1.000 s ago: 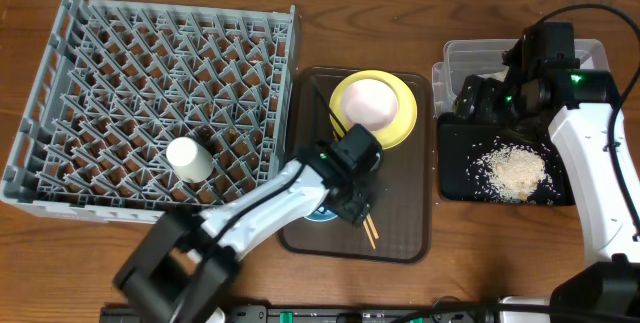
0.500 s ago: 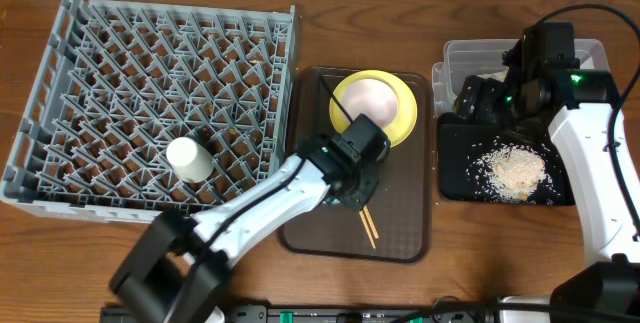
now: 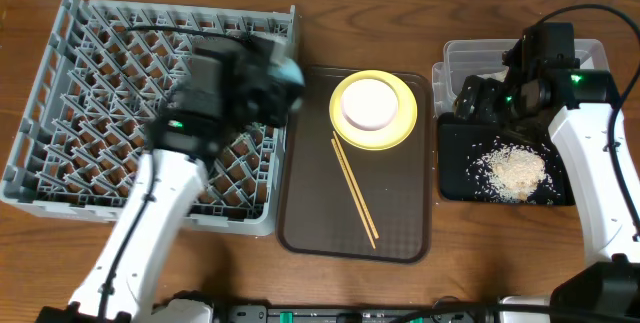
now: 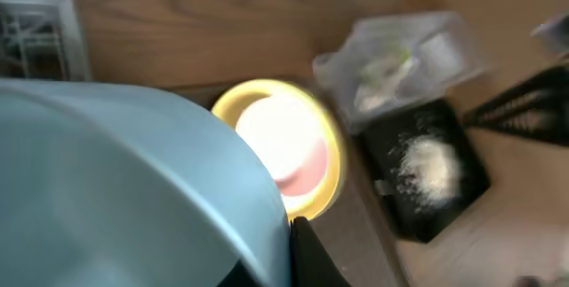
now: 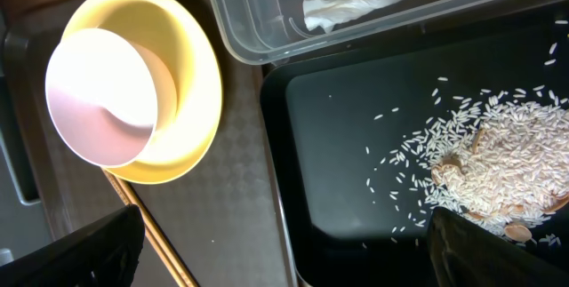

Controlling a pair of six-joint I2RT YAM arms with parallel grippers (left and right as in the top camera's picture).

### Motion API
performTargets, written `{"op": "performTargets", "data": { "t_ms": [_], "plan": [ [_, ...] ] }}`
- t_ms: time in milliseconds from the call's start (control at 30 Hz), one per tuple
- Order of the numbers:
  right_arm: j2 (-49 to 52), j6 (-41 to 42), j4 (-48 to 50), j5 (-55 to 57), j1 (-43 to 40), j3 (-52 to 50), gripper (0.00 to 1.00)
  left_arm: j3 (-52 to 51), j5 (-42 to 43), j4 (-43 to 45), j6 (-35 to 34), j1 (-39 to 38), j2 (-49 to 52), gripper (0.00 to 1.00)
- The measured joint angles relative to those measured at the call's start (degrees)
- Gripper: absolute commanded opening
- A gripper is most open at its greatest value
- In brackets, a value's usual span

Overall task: Sort waste into correct bins and load items into the dishwasher
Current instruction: 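Carry the light-blue bowl into the dish rack and release it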

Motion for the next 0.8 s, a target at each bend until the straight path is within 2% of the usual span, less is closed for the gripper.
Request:
{"op": "performTargets", "data": {
  "t_ms": [167,300,433,567,633,667,733,767,800],
  "plan": [
    [0.0,0.0,-0.3,0.0,0.0,0.0,0.99,0.2,20.1,3.7,0.5,14.9,5.2,0.08],
    [0.0,0.0,-0.3,0.0,0.0,0.0,0.99,0.2,33.3,7.0,0.3,23.2,12.0,0.08],
    [0.0,0.0,-0.5,0.0,0.0,0.0,0.99,0.2,43.3,11.5,-1.3,28.0,18.6,0.08],
    [0.0,0.0,-0.7,0.0,0.0,0.0,0.99,0.2,47.9,13.7,-3.0,30.8,23.9,0.09],
    [0.0,0.0,-0.8,0.0,0.0,0.0,0.99,0.2,49.2,14.8,-3.7,31.9,26.1,0.17],
    [0.0,0.0,-0.9,0.0,0.0,0.0,0.99,0.2,49.7,15.1,-3.9,32.3,26.9,0.29],
    [0.0,0.0,-0.9,0.0,0.0,0.0,0.99,0.2,50.7,15.7,-4.3,33.2,28.0,0.32],
    [0.0,0.0,-0.9,0.0,0.0,0.0,0.99,0.2,50.9,15.8,-4.3,33.6,28.3,0.42],
    [0.0,0.0,-0.9,0.0,0.0,0.0,0.99,0.2,50.9,15.9,-4.2,34.3,28.5,0.57]
  ]
}}
